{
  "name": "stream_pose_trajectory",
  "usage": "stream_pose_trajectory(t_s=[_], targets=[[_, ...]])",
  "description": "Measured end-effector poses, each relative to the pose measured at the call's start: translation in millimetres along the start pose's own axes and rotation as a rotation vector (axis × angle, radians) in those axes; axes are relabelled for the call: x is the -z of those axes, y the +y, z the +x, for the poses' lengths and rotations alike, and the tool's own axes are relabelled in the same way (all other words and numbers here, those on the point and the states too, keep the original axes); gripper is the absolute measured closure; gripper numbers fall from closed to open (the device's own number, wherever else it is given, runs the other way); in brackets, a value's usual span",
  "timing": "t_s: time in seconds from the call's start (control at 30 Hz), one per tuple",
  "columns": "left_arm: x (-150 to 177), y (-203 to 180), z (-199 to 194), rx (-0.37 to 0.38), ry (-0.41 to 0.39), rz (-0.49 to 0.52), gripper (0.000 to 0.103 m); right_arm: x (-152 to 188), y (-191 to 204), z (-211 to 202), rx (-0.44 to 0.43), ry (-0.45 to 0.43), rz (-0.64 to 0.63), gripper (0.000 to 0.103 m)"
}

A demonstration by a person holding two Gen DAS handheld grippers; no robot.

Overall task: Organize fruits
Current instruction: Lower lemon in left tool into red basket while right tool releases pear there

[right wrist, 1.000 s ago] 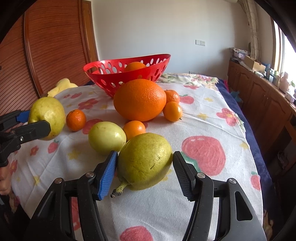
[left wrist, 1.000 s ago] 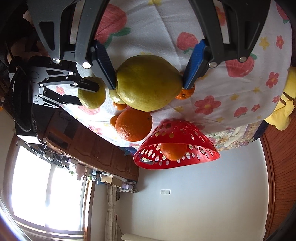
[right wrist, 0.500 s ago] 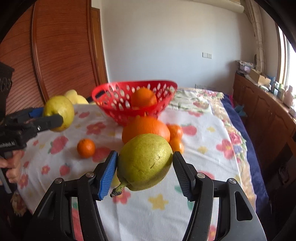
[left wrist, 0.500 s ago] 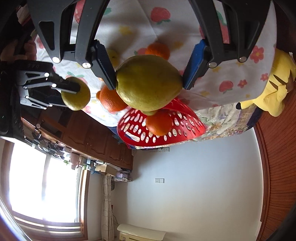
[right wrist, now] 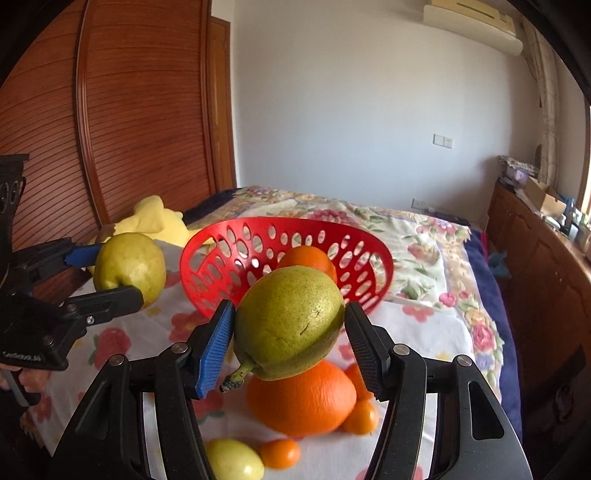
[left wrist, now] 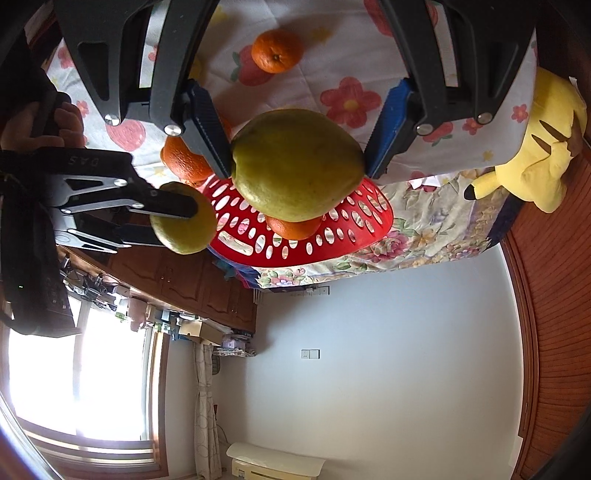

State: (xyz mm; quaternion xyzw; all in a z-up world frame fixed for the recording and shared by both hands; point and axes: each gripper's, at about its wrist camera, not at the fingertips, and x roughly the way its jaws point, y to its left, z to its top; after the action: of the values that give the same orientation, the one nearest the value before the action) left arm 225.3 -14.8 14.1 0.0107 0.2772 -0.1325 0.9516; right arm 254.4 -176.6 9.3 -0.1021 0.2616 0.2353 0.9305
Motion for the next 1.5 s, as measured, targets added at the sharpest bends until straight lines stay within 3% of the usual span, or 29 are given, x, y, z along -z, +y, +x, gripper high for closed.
stream_pose_trajectory(t_s=[0.2, 0.63, 0.87, 1.5], targets=[[-2, 4, 13, 0.000, 0.009, -0.006, 0.031, -8, -7, 39, -0.002, 0.051, -0.037, 0.041], [-14, 4, 37, 0.005, 0.028, 0.025, 0.031, -10, -7, 74, 0.038, 0.114, -0.088, 0.040], [-18, 7, 51, -0.010, 0.043, 0.032, 0.031, -11, -8, 90, 0.008, 0.136, -0.082, 0.040], [-19, -3, 97, -0.029, 0.113, 0.067, 0.030, -16, -30, 47, -0.008, 0.014, -0.016, 0.043]])
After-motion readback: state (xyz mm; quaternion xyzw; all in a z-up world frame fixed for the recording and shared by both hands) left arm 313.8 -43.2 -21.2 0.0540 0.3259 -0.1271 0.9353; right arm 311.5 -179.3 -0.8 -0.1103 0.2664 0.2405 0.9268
